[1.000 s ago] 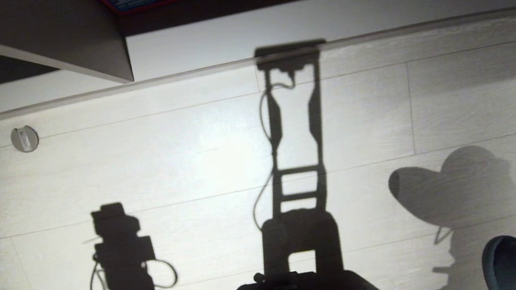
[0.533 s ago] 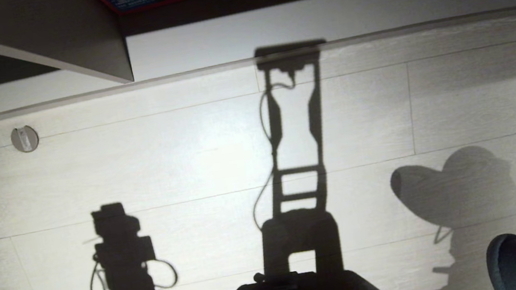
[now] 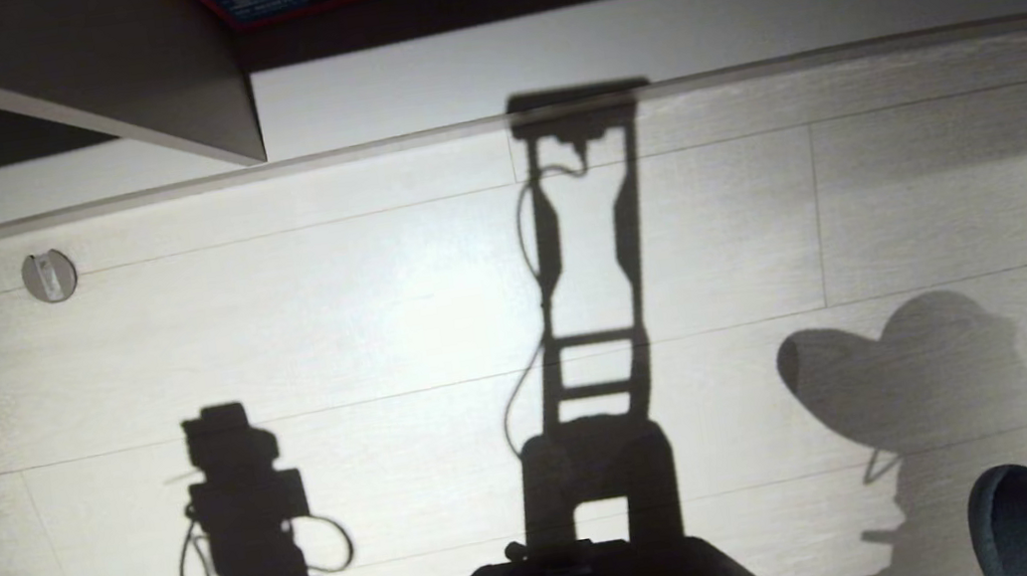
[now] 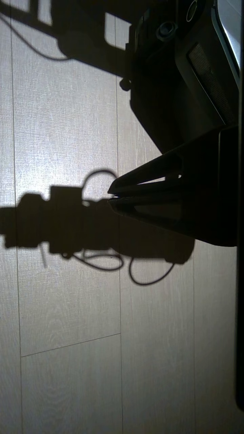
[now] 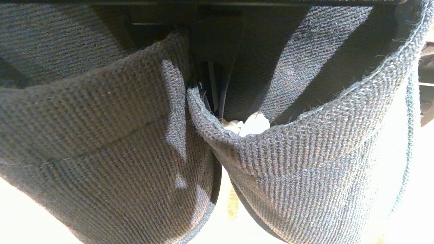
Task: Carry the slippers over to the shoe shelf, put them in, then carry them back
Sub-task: Place the slippers on the floor
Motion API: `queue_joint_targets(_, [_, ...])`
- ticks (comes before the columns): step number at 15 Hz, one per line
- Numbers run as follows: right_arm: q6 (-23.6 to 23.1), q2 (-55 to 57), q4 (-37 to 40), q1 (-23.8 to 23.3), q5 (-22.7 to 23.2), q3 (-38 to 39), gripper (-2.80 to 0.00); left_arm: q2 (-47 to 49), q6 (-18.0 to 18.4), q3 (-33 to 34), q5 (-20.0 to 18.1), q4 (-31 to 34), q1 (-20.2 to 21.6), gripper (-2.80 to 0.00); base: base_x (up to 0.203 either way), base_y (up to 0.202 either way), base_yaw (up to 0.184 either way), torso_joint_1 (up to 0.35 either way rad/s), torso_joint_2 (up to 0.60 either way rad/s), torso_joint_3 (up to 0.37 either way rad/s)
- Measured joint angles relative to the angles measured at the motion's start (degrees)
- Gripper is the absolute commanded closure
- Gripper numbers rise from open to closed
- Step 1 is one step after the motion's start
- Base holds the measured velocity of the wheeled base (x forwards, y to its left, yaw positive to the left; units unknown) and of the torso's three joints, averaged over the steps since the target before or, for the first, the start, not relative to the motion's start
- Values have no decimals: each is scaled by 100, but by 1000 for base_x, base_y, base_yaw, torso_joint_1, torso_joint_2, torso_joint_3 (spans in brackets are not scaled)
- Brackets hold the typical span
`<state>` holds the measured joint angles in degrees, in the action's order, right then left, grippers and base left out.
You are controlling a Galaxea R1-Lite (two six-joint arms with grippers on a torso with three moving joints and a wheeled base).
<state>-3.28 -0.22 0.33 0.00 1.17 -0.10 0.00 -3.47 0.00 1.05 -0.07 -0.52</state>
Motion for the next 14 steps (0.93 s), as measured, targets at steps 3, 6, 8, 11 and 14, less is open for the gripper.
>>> queue_joint_targets(3, [0,1,2,0,1,0,0,0,1,0,2,2,0,0,0,0,0,0,0,0])
queue_joint_targets(6, [-5,1,0,0,1,0,0,0,10,0,2,0,0,0,0,0,0,0,0,0])
queue_joint_targets(8, [-2,1,2,0,1,0,0,0,0,0,2,2,0,0,0,0,0,2,0,19])
queue_joint_targets(11, [0,6,2,0,1,0,0,0,1,0,5,0,0,0,0,0,0,3,2,148])
queue_joint_targets(14, [0,6,2,0,4,0,0,0,0,0,5,2,0,0,0,0,0,-1,4,201])
